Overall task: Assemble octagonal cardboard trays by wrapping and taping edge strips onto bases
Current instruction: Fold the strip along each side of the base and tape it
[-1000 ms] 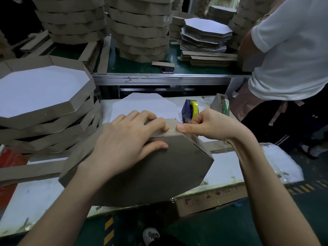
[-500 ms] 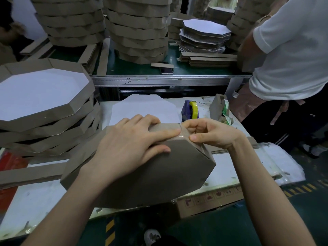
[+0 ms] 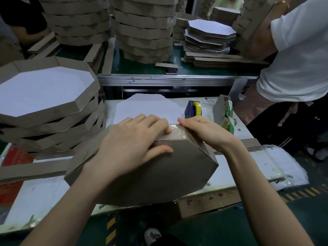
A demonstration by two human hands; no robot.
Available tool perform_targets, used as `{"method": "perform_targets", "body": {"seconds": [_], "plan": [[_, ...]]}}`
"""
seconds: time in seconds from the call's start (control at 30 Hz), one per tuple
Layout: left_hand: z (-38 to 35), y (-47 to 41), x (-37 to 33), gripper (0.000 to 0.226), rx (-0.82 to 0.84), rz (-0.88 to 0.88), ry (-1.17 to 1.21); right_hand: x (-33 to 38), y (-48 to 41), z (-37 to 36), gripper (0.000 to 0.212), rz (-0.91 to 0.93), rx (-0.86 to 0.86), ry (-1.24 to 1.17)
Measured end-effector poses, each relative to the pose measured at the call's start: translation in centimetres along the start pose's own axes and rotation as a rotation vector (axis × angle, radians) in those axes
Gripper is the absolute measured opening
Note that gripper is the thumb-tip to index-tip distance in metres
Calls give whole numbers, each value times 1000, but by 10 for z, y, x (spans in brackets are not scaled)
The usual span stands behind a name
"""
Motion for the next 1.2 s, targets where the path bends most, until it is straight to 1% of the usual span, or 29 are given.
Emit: {"method": "perform_targets", "body": {"seconds": [0.03, 0.1, 0.2, 0.23, 0.27, 0.33, 0.37, 0.47, 0.5, 0.53, 0.6, 0.7, 0.73, 0.8, 0.87, 0.9, 0.93, 1.03, 1.07, 1.2], "plan": [[0, 1, 1, 47, 7, 7, 1, 1, 2, 0, 55, -2, -14, 19], [0, 3, 2, 51, 20, 11, -5, 5, 6, -3, 60, 19, -19, 23], [1, 7, 2, 67, 22, 11, -43, 11, 13, -8, 67, 84, 5, 37], [2, 8, 2, 74, 25, 21, -68, 12, 16, -9, 65, 100, 13, 24], [2, 10, 4, 80, 37, 32, -106, 14, 20, -10, 57, 128, 37, 21], [2, 14, 6, 87, 61, 43, -168, 21, 30, -16, 30, 160, 149, 30], [4, 15, 6, 88, 61, 39, -164, 23, 35, -18, 25, 152, 218, 42], [16, 19, 0, 91, 52, -2, -84, 41, 51, -23, 68, 178, 298, 110], [23, 21, -2, 92, 37, -16, -51, 52, 56, -24, 76, 198, 303, 121], [34, 21, -3, 90, 8, -24, -9, 65, 61, -24, 77, 221, 299, 125], [60, 18, -5, 88, -73, -42, 65, 99, 72, -17, 69, 275, 269, 144], [103, 2, -4, 91, -201, -69, 81, 158, 85, -4, 37, 400, 181, 175], [118, -4, -2, 90, -245, -74, 76, 177, 89, -1, 33, 448, 136, 187], [145, -14, 6, 89, -332, -88, 46, 210, 89, 4, 45, 553, 39, 233], [166, -18, 18, 84, -390, -95, -15, 235, 84, -3, 57, 645, -2, 332], [173, -19, 26, 79, -409, -86, -44, 245, 79, -10, 57, 676, -7, 373], [178, -18, 36, 74, -428, -69, -76, 252, 72, -19, 54, 695, -12, 408], [183, -9, 70, 65, -470, -5, -226, 261, 42, -53, 29, 766, -63, 520], [181, -4, 83, 63, -474, 18, -276, 263, 30, -66, 24, 797, -93, 555], [173, 14, 142, 51, -511, 102, -399, 270, -19, -118, 24, 913, -166, 607]]}}
Point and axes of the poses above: each hand's wrist, its own y-axis away from the middle knuckle, its own z-axis out of the back of the hand, x = y × z, the point moved 7 cm from there along -y, towards the middle knuckle, and after that the axes turned 12 degrees about -x, right-handed, at the moved point
